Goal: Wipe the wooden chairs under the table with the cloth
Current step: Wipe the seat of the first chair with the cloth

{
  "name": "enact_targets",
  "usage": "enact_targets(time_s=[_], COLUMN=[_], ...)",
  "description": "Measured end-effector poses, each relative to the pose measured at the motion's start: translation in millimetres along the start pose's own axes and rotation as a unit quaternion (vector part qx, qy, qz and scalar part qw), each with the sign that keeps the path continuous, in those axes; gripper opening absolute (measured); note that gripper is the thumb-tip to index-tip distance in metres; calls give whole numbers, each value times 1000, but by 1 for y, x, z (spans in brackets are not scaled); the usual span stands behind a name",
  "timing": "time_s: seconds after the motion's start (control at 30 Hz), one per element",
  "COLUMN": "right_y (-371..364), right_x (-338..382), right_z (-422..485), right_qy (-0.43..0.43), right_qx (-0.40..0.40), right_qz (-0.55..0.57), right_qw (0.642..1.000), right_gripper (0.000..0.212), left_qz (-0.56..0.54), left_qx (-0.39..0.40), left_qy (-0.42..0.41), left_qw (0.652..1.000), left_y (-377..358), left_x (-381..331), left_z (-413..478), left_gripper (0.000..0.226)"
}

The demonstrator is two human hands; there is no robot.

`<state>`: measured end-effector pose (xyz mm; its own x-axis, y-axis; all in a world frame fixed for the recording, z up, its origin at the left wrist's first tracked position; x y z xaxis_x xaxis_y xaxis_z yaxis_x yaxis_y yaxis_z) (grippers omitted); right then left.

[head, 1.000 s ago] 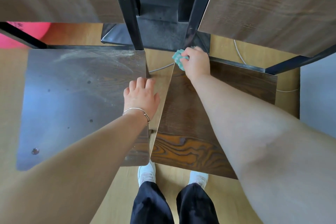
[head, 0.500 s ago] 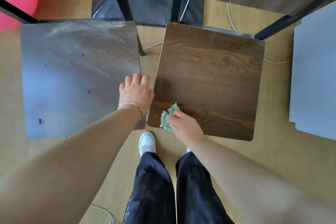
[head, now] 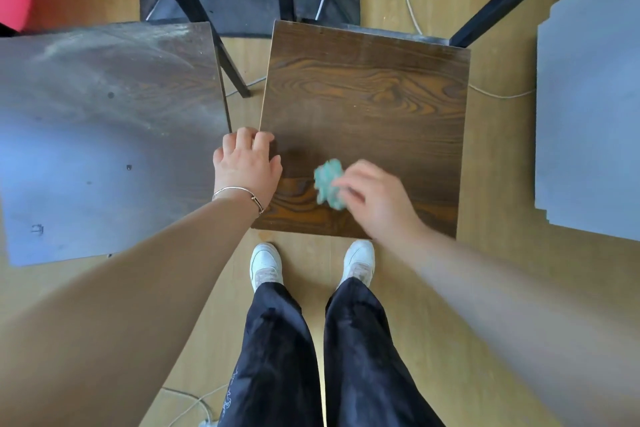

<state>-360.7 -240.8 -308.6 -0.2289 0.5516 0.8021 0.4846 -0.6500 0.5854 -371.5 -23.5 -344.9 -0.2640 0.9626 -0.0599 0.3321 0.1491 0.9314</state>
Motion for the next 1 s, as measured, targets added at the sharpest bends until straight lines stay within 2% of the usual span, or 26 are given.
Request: enact_targets(time_s=[0.13,0.23,0.33,0.43,0.53,0.77,0.87,1.0], right_y=[43,63,61,47,35,-15,-36,-61], right_x=[-24,-52,-80,-84,-80,-55,-46,-40], right_z=[101,160,188,191,174,59,4,-47], right_qy=[-22,-87,-155,-188,-201,-100,-81,-66], right_qx=[-75,-112,-95,-84,-77,21,51,144], right_qz=[-53,-123,-157,-186,-185,-112,-96,-130], right_qw=[996,982,971,961,959,988,991,979], right_gripper=[16,19,20,19,17,6,12,27], left_qz=[2,0,0,-2,-7,2,5,18], left_qx=[-11,-21,-19,-8,7,38,48,57], left_qy=[-5,-7,-7,-17,-29,-28,-31,-30], left_qw=[1000,1000,1000,1000,1000,999,998,998], left_y=[11,15,16,13,9,2,-2,-7], left_x=[-10,-18,-27,-36,-43,-46,-49,-56], left_z=[15,28,37,37,26,-5,-18,-32], left_gripper=[39,38,39,39,38,39,39,38])
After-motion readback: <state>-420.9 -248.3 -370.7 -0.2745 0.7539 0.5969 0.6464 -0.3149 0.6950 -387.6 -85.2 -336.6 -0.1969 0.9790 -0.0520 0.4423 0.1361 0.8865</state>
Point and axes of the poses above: each hand's wrist, its own z-axis towards the middle knuckle, its own y-axis out of the back of the hand, x = y × z, the point moved 4 cm from there along z, towards the middle knuckle, and after that the axes turned 7 degrees about z, right-handed, at the moved point
